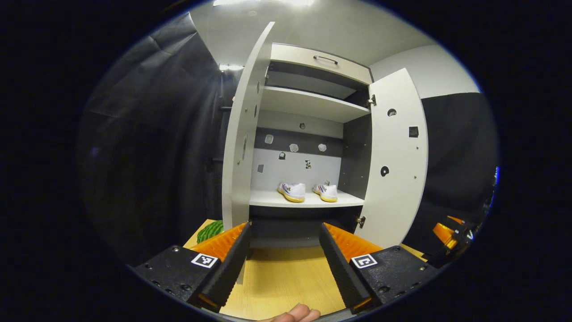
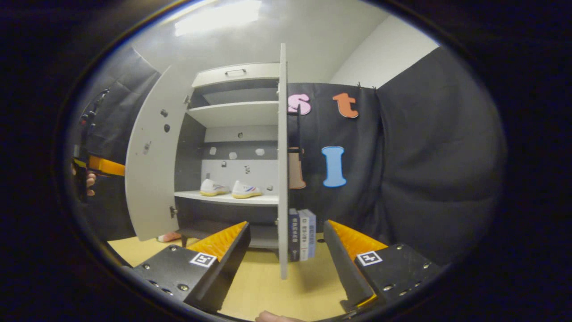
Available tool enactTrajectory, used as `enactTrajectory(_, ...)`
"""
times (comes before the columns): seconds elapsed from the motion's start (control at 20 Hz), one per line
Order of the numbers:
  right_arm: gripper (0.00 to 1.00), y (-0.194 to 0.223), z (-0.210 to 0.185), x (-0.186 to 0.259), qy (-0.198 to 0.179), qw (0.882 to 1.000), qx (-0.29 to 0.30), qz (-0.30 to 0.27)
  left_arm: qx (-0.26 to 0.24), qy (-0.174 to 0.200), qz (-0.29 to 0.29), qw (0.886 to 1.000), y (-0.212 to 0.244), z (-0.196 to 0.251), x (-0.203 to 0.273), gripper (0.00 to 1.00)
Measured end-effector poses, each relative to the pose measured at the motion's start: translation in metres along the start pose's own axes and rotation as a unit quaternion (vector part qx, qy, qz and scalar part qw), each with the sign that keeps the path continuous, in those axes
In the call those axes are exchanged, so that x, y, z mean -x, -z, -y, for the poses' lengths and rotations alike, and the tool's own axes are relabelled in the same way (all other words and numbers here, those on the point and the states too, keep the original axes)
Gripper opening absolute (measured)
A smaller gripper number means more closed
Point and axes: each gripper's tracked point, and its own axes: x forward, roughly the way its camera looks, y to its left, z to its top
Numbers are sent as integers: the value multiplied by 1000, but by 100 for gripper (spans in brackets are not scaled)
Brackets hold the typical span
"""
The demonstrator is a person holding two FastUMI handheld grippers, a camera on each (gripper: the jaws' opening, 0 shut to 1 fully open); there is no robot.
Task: Grab one shoe with the right hand and put it into the shoe cabinet, grab the other shoe with the left hand and put it into the shoe cabinet; then close the right door with the right hand and the left door with the left hand.
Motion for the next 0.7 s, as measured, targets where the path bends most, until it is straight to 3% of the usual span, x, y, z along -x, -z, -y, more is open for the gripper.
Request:
enactTrajectory(0.2,98,-22,51,-12,17,1000,18,-17,11,12,-6,1000,15,4,27,93)
enactTrajectory(0.4,98,-41,105,-48,44,997,44,-46,-5,11,18,1000,2,-2,45,93)
enactTrajectory(0.7,98,-56,139,-126,41,996,35,-77,7,18,43,999,-11,-9,63,92)
